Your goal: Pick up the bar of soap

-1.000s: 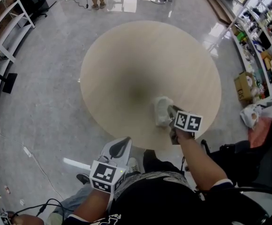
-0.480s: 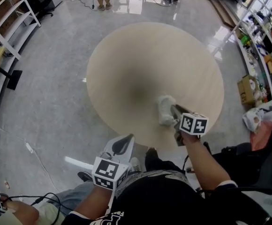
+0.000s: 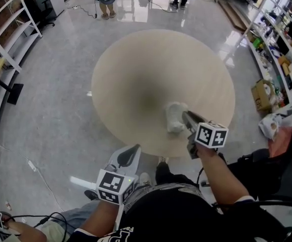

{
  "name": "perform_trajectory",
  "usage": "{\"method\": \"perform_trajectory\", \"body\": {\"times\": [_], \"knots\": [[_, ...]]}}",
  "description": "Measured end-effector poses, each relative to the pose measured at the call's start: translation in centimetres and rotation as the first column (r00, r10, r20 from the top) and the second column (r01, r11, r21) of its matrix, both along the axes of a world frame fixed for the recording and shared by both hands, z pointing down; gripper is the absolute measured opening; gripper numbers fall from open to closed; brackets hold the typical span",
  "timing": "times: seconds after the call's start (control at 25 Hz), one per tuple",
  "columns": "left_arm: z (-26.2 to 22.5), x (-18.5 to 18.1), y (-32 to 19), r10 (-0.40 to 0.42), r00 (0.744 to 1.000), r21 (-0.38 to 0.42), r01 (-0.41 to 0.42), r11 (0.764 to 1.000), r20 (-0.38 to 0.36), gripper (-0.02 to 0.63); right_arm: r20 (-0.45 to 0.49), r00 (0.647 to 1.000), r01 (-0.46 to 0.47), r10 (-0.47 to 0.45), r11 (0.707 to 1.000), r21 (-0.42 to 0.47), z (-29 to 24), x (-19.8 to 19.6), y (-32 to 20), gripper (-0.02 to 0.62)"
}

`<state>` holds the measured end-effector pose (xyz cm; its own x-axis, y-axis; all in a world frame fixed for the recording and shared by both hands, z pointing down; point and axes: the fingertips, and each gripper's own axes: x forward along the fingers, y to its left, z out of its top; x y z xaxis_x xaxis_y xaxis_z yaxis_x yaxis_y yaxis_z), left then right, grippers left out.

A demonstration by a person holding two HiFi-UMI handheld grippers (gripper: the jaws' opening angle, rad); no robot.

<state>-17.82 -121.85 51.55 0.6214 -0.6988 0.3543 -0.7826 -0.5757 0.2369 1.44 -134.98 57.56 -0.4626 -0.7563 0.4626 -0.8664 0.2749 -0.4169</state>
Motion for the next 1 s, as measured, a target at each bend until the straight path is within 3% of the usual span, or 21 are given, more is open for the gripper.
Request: {"method": "perform_trajectory", "body": {"times": [0.28,0.72,1.0], "knots": [[-1.5,-0.6,0.9,-0.04,0.999,0.051,0.042,0.998,-0.036,0.008,0.137,0.991,-0.016,0.006,0.997,0.07,-4.6,1.2,4.7,0.087],[-4.7,4.1,4.5,0.058,0.995,0.107,-0.05,0.993,-0.077,0.008,0.3,0.954,-0.043,-0.024,0.976,0.214,-12.8,4.3,14.4,0.089],[-6.3,6.3,8.5,0.029,0.996,0.142,-0.016,0.99,-0.089,0.008,0.315,0.944,0.017,-0.102,0.965,0.261,-15.4,6.0,20.3,0.089]]}}
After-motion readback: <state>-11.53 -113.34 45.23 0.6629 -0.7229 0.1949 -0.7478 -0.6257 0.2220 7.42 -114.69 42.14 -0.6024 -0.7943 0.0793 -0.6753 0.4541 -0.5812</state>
